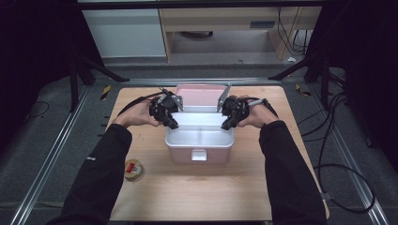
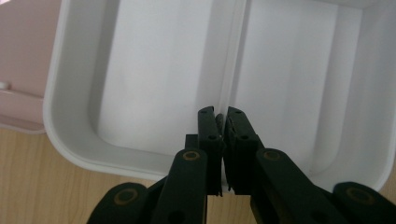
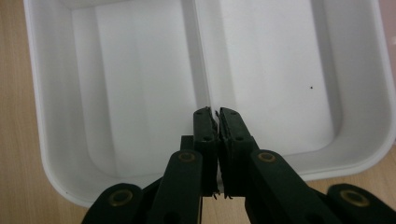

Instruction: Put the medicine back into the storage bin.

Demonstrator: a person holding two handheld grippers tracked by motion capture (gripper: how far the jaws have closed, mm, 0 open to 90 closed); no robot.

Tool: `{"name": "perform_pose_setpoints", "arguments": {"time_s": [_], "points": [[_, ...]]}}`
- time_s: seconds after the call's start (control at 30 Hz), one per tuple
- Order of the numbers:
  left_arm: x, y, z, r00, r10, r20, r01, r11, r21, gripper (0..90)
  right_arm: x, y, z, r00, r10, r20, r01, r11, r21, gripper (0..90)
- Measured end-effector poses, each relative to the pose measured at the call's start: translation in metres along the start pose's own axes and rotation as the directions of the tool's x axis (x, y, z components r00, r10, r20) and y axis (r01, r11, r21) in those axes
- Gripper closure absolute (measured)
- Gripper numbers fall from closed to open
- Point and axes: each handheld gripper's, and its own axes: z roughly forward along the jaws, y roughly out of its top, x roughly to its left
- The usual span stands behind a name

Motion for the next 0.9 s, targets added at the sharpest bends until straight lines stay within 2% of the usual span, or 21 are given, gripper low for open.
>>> {"name": "perform_pose_setpoints", "arguments": {"time_s": [0.1,0.2,0.23,0.37,0.47,0.57,0.6,0.63,0.7,0.73,0.77,0.8,0.83,0.9], "points": [[-0.002,0.003,-0.012,0.9997,0.011,-0.021,-0.011,0.9999,-0.002,86.1,0.001,0.003,-0.005,0.9999,-0.006,0.010,0.006,1.000,-0.003,86.8],[-0.005,0.003,-0.022,0.9997,0.012,-0.021,-0.013,0.9996,-0.025,86.5,0.004,0.005,-0.017,0.9997,-0.007,0.023,0.007,1.000,-0.017,86.6],[-0.011,0.004,-0.028,0.9994,0.022,-0.027,-0.022,0.9995,-0.024,86.6,0.006,0.006,-0.020,0.9997,-0.009,0.024,0.009,1.000,-0.015,86.6],[-0.020,0.007,-0.034,0.9987,0.031,-0.040,-0.032,0.9990,-0.030,86.9,0.014,0.009,-0.029,0.9989,-0.027,0.038,0.027,1.000,-0.005,86.6],[-0.028,0.008,-0.038,0.9984,0.040,-0.039,-0.042,0.9983,-0.041,87.3,0.020,0.007,-0.035,0.9988,-0.023,0.043,0.024,1.000,-0.012,86.4],[-0.040,0.008,-0.047,0.9983,0.050,-0.030,-0.051,0.9972,-0.055,87.6,0.032,0.007,-0.045,0.9982,-0.036,0.047,0.037,0.999,-0.011,86.6],[-0.040,0.008,-0.047,0.9983,0.050,-0.030,-0.051,0.9972,-0.055,87.6,0.036,0.006,-0.048,0.9984,-0.035,0.043,0.036,0.999,-0.015,86.6],[-0.043,0.009,-0.051,0.9983,0.050,-0.030,-0.052,0.9968,-0.061,87.6,0.036,0.006,-0.048,0.9984,-0.035,0.043,0.036,0.999,-0.015,86.6],[-0.053,0.009,-0.057,0.9982,0.050,-0.032,-0.052,0.9960,-0.072,87.9,0.043,0.006,-0.055,0.9979,-0.041,0.050,0.043,0.999,-0.026,86.5],[-0.062,0.008,-0.060,0.9989,0.039,-0.026,-0.041,0.9966,-0.071,87.8,0.051,0.005,-0.060,0.9976,-0.046,0.051,0.048,0.998,-0.037,86.6],[-0.062,0.008,-0.060,0.9989,0.039,-0.026,-0.041,0.9966,-0.071,87.4,0.051,0.005,-0.060,0.9976,-0.046,0.051,0.048,0.998,-0.037,86.6],[-0.071,0.007,-0.061,0.9991,0.027,-0.033,-0.029,0.9977,-0.060,87.3,0.061,0.003,-0.063,0.9971,-0.057,0.051,0.060,0.996,-0.059,87.0],[-0.071,0.007,-0.061,0.9991,0.027,-0.033,-0.029,0.9977,-0.060,87.0,0.061,0.003,-0.063,0.9971,-0.057,0.051,0.060,0.996,-0.059,87.0],[-0.081,0.006,-0.062,0.9989,0.030,-0.037,-0.031,0.9982,-0.051,87.0,0.071,0.000,-0.063,0.9967,-0.064,0.051,0.067,0.995,-0.076,87.4]]}}
